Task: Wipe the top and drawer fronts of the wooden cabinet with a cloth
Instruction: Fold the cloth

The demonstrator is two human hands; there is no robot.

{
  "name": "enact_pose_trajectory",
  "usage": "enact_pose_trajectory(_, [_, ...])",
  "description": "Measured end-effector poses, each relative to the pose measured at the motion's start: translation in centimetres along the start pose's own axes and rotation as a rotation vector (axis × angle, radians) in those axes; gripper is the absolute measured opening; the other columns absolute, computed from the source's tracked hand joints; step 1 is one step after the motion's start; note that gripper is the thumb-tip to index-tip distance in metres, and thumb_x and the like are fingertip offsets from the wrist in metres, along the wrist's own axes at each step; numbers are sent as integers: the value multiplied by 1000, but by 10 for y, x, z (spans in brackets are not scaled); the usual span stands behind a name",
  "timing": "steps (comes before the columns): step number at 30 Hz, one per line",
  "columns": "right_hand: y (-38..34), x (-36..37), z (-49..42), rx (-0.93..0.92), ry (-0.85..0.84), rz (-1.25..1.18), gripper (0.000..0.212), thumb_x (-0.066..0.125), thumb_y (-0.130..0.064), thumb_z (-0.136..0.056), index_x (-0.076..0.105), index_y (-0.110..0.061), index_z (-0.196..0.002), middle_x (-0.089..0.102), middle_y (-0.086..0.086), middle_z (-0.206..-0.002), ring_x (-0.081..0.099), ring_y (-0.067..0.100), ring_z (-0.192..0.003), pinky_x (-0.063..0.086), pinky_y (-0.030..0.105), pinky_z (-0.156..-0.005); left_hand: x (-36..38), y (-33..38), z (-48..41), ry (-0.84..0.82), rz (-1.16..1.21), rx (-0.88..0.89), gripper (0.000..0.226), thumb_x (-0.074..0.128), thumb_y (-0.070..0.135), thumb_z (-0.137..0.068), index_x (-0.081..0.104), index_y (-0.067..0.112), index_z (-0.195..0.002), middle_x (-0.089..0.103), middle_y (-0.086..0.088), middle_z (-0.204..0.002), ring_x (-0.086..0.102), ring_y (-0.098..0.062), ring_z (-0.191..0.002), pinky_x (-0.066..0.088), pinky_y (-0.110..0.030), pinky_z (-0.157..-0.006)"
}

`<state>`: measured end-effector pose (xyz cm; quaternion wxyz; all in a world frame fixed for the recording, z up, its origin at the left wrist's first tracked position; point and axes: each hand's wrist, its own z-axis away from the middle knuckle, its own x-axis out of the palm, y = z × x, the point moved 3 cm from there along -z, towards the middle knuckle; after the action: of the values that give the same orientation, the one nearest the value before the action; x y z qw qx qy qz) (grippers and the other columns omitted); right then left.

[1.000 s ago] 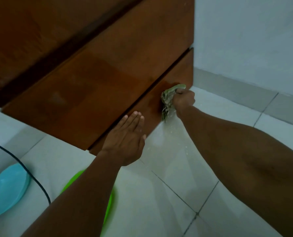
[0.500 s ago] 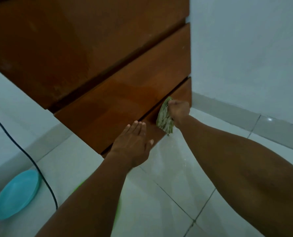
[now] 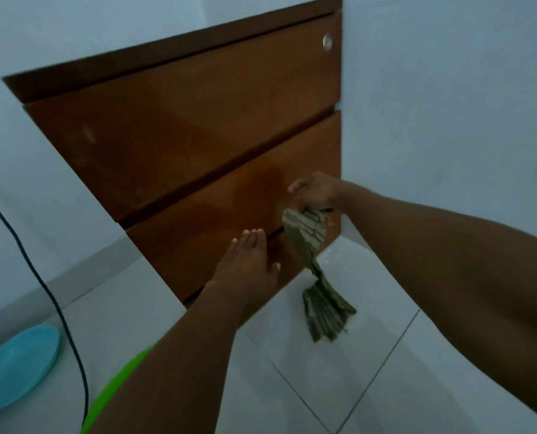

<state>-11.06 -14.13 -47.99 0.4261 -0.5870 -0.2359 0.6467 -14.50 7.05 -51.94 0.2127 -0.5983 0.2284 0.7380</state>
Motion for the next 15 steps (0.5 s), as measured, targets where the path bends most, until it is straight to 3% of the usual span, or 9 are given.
enact_pose_trajectory(3, [-32, -13, 13, 2, -136, 35, 39, 67, -5, -89, 60, -18, -125, 65, 10, -109, 66, 28, -98, 58, 38, -85, -14, 2, -7, 40, 271, -83, 82, 51, 43, -102, 6, 12, -163, 11, -10, -171, 6, -28, -157, 12, -43, -128])
enact_pose_trajectory(6, [-61, -24, 20, -9, -253, -32, 41, 67, -4, -90, 58, -17, -129, 67, 13, -120, 67, 31, -108, 57, 41, -90, -24, 4, -15, 56, 573, -178, 77, 63, 42, -94, 26, 25, -159, 42, -4, -157, 43, -32, -141, 45, -37, -105])
enact_pose_trajectory(9, [-85, -34, 25, -37, -334, -175, 38, 66, -2, -91, 61, -17, -125, 68, 13, -124, 68, 28, -111, 59, 39, -90, -29, 6, -19, 131, 836, -227, 77, 75, 43, -74, 44, 39, -144, 63, 7, -135, 59, -24, -126, 51, -42, -104])
enact_pose_trajectory(11, [-97, -38, 28, -76, -374, -282, 38, 62, 3, -91, 61, -15, -124, 70, 15, -122, 71, 25, -104, 62, 34, -80, -33, 7, -20, 189, 1007, -234, 78, 79, 33, -71, 49, 33, -143, 67, 4, -128, 62, -22, -119, 51, -46, -105])
enact_pose_trajectory(15, [-104, -41, 29, -118, -378, -442, 40, 54, 8, -94, 58, -10, -129, 72, 16, -118, 74, 24, -97, 63, 32, -75, -44, 9, -17, 261, 1288, -293, 39, 80, 14, -86, 61, 17, -121, 69, 2, -106, 67, -16, -96, 54, -38, -93])
